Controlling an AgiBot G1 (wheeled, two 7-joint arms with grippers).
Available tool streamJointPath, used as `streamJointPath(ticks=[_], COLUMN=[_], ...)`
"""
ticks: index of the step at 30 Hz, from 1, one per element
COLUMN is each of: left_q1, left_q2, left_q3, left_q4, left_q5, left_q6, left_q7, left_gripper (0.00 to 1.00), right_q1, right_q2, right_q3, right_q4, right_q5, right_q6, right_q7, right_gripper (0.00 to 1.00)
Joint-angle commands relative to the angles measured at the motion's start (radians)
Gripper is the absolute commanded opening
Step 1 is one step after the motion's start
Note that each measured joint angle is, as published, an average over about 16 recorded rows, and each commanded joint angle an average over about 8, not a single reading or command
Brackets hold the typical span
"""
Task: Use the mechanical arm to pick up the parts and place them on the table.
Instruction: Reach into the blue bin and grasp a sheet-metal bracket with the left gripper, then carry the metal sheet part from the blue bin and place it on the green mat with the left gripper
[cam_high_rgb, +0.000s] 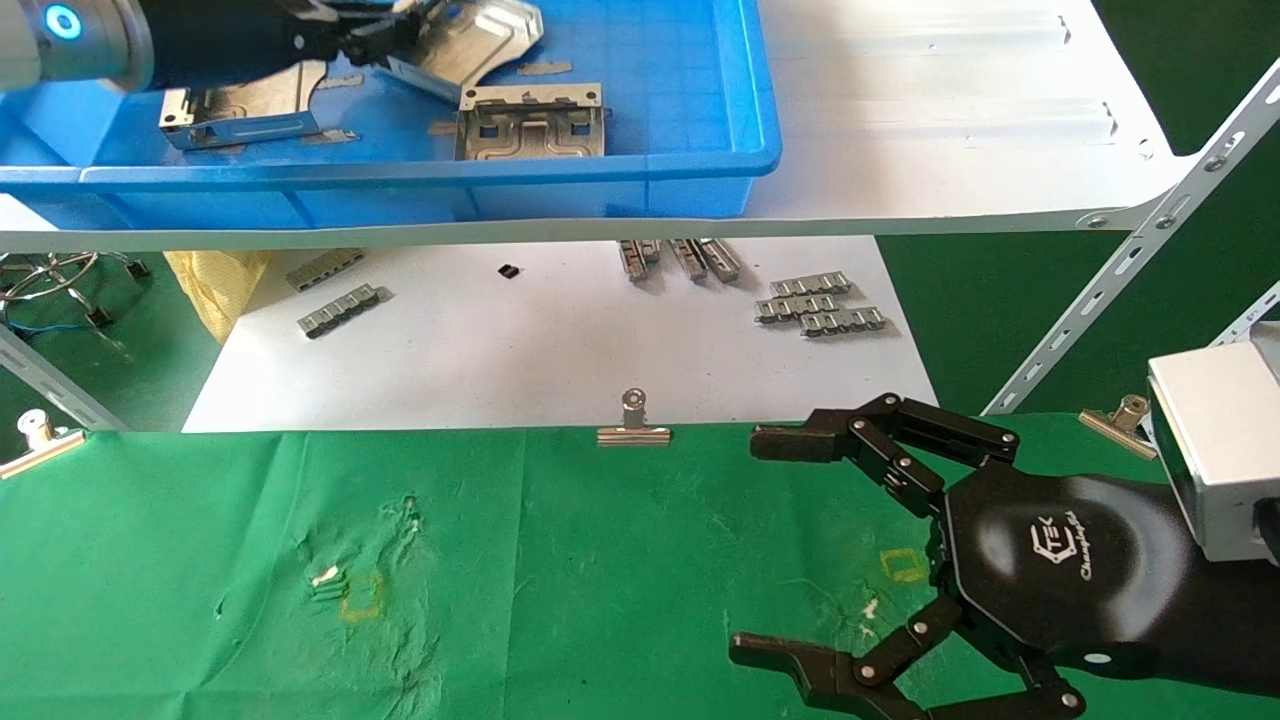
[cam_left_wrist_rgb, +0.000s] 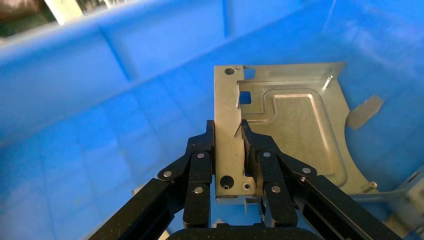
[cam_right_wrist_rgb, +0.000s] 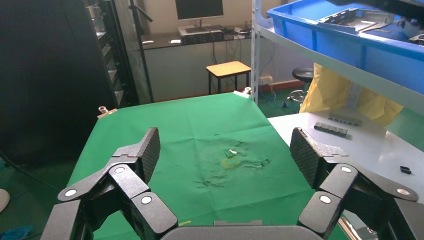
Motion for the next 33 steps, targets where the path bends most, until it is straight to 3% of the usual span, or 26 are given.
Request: streamJointPath(ticks=[1,7,18,26,33], left_q1=[-0.003,-0.011,0.033,0.139,0.266], left_q2=[-0.003,-0.051,-0.157,-0.254,-0.393], left_q3=[-0.006,-0.033,-0.070,-0.044,0.054], left_q4=[-0.007,-0.055,-0.136,-0.304,-0.511], left_q5=[-0.008,-0.053,-0.140,-0.240,-0.344], left_q6=[0.004,0.182,0.636,0.687,0.683], left_q7=[0.006,0.078,0.283,0.386,0.420], left_gripper=[0.00,0.00,0.00,0.00,0.00], right_q1=[0.000,0.000,0.000,0.000,0.000], right_q2=[0.000,0.000,0.000,0.000,0.000], right_q3=[0.000,0.000,0.000,0.000,-0.001], right_q4=[0.000,0.000,0.000,0.000,0.000], right_q5=[0.000,0.000,0.000,0.000,0.000], right_q6=[0.000,0.000,0.000,0.000,0.000], right_q7=[0.000,0.000,0.000,0.000,0.000], right_gripper=[1.00,1.00,1.00,1.00,1.00])
